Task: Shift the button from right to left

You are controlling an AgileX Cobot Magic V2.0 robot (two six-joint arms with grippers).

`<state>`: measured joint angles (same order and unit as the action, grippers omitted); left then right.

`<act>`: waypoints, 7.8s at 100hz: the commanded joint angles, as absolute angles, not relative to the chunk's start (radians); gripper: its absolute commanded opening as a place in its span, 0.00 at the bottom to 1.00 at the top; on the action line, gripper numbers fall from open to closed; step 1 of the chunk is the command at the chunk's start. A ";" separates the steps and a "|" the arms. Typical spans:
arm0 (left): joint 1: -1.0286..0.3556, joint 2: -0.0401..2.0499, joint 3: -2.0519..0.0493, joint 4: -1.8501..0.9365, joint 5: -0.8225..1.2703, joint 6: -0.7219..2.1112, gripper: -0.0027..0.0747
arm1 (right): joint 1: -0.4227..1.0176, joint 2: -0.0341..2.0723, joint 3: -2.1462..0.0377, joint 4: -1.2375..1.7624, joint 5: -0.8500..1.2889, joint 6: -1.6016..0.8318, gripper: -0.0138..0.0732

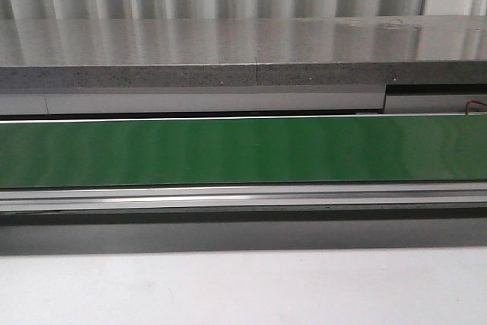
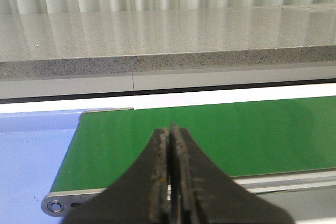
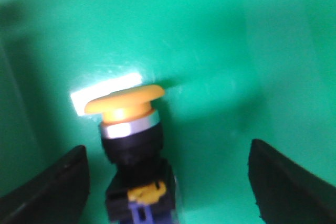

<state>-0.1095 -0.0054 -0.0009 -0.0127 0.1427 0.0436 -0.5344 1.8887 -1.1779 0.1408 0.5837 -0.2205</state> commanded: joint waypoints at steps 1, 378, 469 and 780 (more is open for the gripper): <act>-0.116 -0.039 0.023 -0.017 0.066 0.045 0.01 | -0.541 1.869 -1.208 0.147 0.539 -0.236 0.86; -0.116 0.117 -0.316 -0.029 0.207 0.045 0.01 | -0.096 0.446 -0.528 0.291 0.484 -0.352 0.08; -0.116 0.805 -0.798 -0.151 0.829 0.045 0.17 | -0.096 0.446 -0.528 0.291 0.484 -0.352 0.08; -0.469 1.370 -1.156 0.424 0.780 -0.409 0.01 | -0.096 0.446 -0.528 0.291 0.484 -0.352 0.08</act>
